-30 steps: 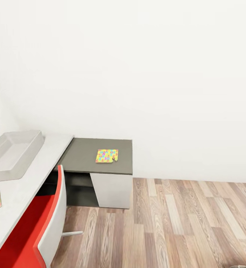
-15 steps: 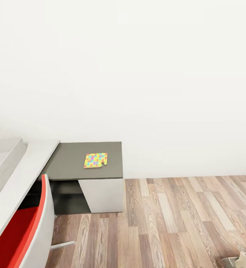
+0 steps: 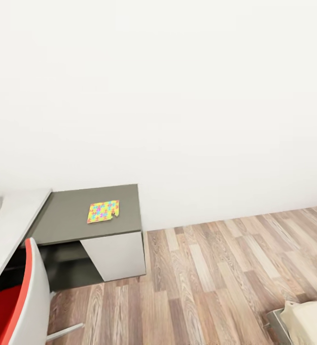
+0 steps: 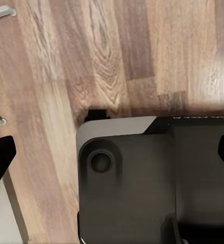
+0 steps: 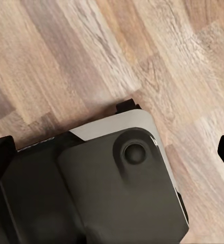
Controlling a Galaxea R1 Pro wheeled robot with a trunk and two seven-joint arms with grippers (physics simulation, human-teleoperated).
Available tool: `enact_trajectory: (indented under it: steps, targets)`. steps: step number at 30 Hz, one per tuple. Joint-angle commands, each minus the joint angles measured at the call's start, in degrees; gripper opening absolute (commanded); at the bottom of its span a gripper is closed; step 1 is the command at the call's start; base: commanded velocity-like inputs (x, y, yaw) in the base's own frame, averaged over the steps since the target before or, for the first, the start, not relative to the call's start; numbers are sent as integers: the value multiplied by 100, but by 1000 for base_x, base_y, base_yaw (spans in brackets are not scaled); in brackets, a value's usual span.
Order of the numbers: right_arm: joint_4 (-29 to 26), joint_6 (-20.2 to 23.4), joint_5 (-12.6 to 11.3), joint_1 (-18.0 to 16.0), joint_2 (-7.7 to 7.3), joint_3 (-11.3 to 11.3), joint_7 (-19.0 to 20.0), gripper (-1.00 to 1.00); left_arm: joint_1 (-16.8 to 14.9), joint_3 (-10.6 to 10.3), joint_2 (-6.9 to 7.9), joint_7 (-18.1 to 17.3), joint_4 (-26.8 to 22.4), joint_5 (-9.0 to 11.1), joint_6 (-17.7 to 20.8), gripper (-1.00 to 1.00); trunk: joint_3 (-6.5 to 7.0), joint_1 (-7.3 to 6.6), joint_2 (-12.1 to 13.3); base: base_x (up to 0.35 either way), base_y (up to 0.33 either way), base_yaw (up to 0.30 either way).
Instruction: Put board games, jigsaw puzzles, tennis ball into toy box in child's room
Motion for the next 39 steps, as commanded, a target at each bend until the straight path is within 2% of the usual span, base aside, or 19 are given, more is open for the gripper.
enact_trajectory:
  steps: [1, 15, 27, 39]
  targets:
    - [4, -17, -10, -6, 2, -16, -4, 100, 1, -4, 0, 3, -15, -3, 33, 100, -8, 3, -10, 1, 0, -280]
    - [4, -18, -10, -8, 2, -16, -4, 100, 1, -4, 0, 3, -14, -3, 33, 100, 22, 3, -10, 49, 0, -280]
    - [4, -18, -10, -4, 2, -14, -4, 100, 1, -4, 0, -1, -14, -11, 31, 100, 51, 3, -10, 185, 0, -280]
    - [4, -18, -10, -4, 2, -13, -4, 100, 1, -4, -9, -5, 119, -10, -186, 100, 81, 3, -10, 214, 63, -280]
